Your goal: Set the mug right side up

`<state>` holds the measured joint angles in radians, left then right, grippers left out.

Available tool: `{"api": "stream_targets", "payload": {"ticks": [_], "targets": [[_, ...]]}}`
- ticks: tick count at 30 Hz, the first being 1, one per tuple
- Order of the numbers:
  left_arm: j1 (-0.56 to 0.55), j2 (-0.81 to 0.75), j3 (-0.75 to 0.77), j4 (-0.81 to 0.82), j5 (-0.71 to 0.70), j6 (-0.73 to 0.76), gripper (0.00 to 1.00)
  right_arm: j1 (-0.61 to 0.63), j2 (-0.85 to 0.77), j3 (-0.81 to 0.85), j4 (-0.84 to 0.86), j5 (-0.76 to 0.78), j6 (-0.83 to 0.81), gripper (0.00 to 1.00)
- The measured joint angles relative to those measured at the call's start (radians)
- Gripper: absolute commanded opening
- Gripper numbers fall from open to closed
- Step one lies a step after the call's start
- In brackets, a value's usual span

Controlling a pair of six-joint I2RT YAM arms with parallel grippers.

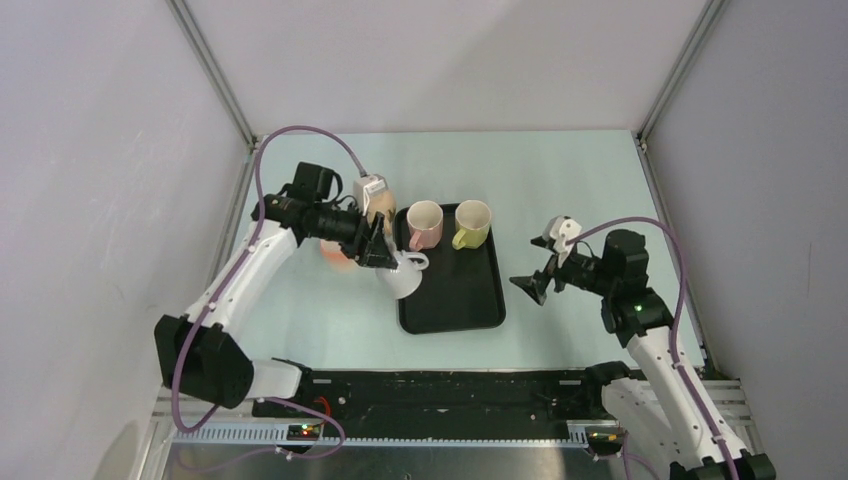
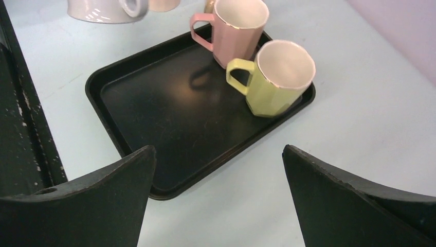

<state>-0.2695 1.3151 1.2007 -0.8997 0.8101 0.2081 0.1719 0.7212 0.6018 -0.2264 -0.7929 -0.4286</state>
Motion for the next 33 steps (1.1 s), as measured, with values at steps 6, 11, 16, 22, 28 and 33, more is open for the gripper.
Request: {"api": "stream_targets", "payload": {"ticks": [6,11,16,22,28,33], "targets": [[0.0,0.071,0.006,-0.003,0.068,-0.062,0.0,0.194,-0.02,0.0,-0.031,0.183,-0.176,0.99],[0.0,0.082,0.013,-0.005,0.116,-0.091,0.0,0.267,-0.02,0.0,-0.061,0.321,-0.344,0.99],[0.0,0.106,0.027,-0.002,0.148,-0.109,0.0,0.309,-0.02,0.0,-0.059,0.419,-0.469,0.99],[0.0,0.132,0.027,-0.002,0.169,-0.118,0.0,0.362,-0.016,0.0,-0.041,0.481,-0.597,0.99],[0.0,0.158,0.051,-0.004,0.193,-0.144,0.0,0.398,0.005,0.0,-0.003,0.528,-0.713,0.99],[0.0,0.187,0.074,0.0,0.225,-0.161,0.0,0.419,0.026,-0.001,0.026,0.553,-0.788,0.99]]}}
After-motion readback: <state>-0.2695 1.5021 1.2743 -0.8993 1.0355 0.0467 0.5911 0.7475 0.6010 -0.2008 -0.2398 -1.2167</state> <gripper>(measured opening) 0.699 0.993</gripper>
